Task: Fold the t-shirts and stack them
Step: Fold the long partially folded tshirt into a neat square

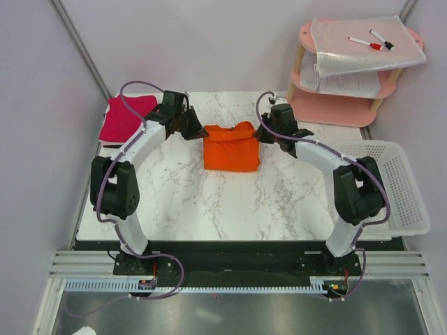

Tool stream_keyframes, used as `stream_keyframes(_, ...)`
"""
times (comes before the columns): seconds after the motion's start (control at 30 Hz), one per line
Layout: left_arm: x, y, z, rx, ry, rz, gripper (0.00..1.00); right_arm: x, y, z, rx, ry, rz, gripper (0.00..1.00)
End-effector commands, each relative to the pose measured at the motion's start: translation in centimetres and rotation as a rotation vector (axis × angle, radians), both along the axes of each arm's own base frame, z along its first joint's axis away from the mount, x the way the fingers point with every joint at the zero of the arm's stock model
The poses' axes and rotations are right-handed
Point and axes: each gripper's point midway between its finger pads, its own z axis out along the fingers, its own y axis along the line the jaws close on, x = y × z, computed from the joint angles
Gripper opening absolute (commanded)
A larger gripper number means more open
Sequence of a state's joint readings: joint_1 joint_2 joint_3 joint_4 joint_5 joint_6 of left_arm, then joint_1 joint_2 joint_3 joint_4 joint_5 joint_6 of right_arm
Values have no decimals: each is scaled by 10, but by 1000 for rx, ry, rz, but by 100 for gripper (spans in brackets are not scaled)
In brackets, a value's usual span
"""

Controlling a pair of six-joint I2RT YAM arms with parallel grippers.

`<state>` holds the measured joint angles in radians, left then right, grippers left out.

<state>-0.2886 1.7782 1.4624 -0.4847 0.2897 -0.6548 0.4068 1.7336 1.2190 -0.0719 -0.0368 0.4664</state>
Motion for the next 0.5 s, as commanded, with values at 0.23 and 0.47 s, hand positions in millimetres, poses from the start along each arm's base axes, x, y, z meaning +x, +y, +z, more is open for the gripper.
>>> stream_keyframes(0.23, 88, -12, -34, -74, 3, -66, 13, 104, 4, -11, 66, -94, -104, 4)
stream_keyframes(0.47, 108, 8, -46, -58, 20, -7, 100, 129, 3, -16, 159, -154, -135, 98)
